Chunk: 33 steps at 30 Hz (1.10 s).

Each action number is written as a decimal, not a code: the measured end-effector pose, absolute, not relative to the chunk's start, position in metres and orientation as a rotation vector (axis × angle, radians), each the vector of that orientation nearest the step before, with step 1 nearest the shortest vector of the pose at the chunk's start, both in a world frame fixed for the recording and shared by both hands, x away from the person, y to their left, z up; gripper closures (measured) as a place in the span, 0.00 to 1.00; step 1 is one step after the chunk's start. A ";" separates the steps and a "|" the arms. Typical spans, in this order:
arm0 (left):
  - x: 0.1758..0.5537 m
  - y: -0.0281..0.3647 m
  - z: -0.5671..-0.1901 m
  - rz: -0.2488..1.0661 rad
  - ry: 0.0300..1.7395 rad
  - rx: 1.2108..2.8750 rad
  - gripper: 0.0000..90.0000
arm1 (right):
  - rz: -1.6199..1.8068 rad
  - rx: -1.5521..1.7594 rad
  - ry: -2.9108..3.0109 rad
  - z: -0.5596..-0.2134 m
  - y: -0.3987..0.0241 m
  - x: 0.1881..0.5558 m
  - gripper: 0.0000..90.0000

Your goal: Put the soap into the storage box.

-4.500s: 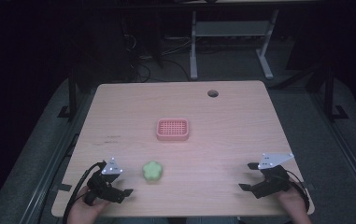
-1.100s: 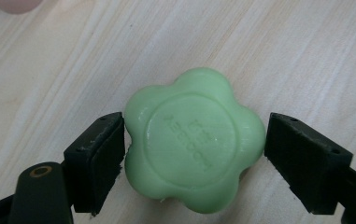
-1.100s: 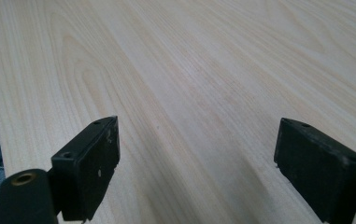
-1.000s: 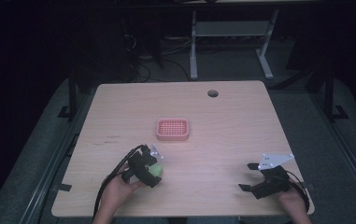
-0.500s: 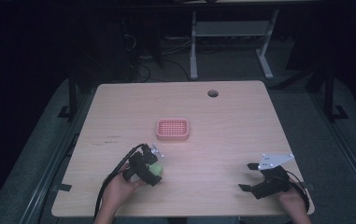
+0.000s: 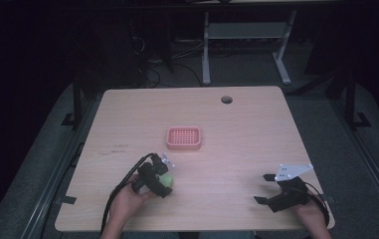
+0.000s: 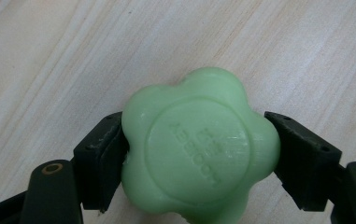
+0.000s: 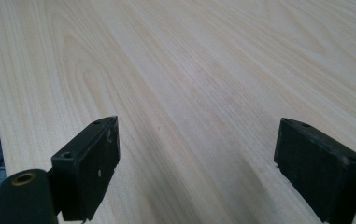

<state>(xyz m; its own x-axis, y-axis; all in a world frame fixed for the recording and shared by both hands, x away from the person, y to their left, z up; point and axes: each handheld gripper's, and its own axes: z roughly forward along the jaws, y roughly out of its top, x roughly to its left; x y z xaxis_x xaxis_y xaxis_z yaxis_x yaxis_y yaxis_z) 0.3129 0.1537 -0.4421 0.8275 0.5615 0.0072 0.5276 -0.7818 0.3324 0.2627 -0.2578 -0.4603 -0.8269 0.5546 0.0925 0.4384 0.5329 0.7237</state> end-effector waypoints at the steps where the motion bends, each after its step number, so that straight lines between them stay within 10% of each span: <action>1: 0.313 0.153 -0.443 0.152 0.827 2.692 0.28 | 1.172 0.853 2.618 -0.460 -0.258 0.263 0.15; 33: 0.314 0.152 -0.441 0.118 0.840 2.689 0.29 | 1.181 0.859 2.609 -0.460 -0.258 0.262 0.15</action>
